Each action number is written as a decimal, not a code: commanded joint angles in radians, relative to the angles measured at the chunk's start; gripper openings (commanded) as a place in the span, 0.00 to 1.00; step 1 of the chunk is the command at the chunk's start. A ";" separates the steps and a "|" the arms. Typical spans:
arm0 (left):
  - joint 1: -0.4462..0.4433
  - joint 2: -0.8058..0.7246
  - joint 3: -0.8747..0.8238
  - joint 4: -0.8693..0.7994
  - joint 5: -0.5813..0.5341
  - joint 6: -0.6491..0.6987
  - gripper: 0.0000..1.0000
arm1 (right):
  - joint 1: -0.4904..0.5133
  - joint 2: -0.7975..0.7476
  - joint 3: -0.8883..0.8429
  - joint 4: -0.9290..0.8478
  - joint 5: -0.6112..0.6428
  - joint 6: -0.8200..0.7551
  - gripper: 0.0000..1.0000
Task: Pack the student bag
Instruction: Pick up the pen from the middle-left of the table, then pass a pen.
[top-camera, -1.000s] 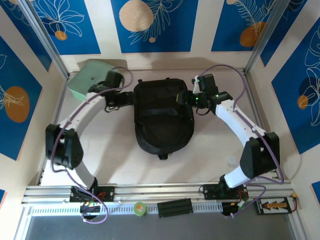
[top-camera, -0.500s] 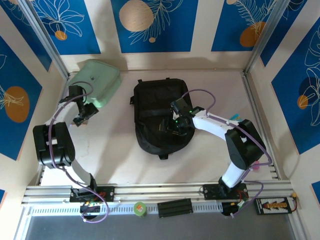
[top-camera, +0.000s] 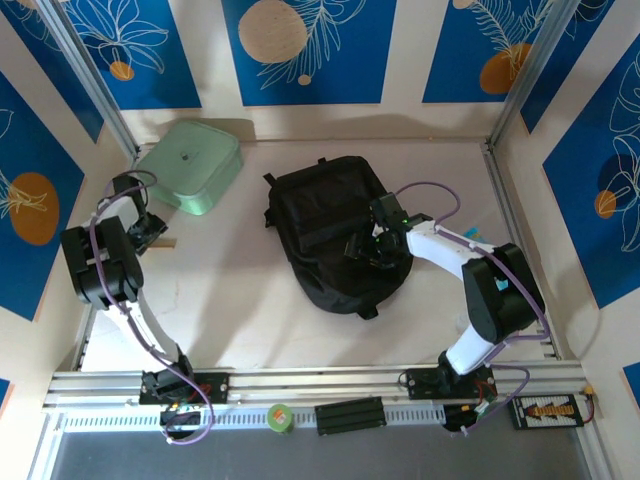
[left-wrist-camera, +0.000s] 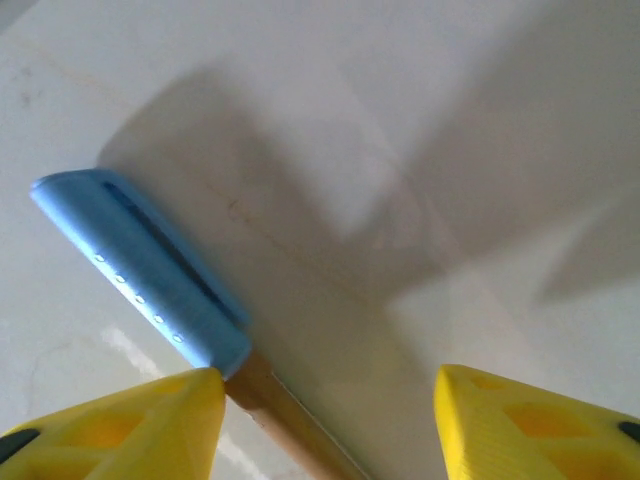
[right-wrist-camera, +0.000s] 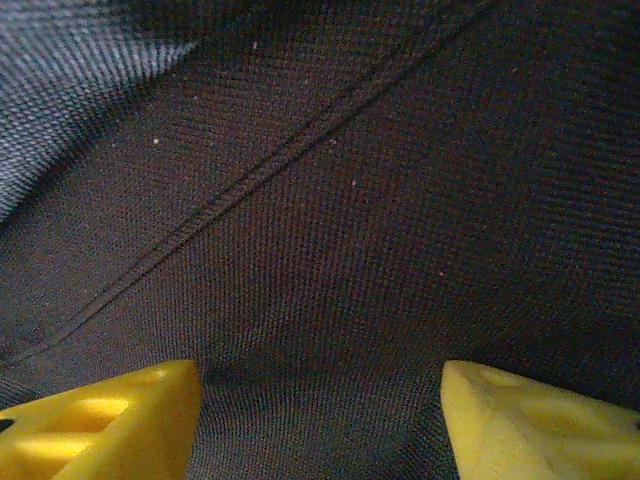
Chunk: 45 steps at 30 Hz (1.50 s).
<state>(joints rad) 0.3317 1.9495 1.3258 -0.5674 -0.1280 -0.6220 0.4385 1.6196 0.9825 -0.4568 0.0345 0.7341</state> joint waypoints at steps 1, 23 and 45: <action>0.002 0.054 0.032 -0.048 -0.013 -0.042 0.53 | 0.012 0.009 0.016 -0.078 0.031 -0.002 0.66; -0.035 -0.189 -0.142 -0.059 0.049 -0.030 0.06 | -0.012 -0.062 0.055 -0.079 0.007 0.037 0.65; -1.029 -0.364 -0.022 0.142 0.375 -0.057 0.05 | -0.091 -0.114 0.126 0.230 -0.444 0.136 0.70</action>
<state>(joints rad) -0.6689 1.5490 1.2457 -0.5167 0.1501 -0.7166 0.3603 1.5105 1.1069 -0.3046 -0.3145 0.8223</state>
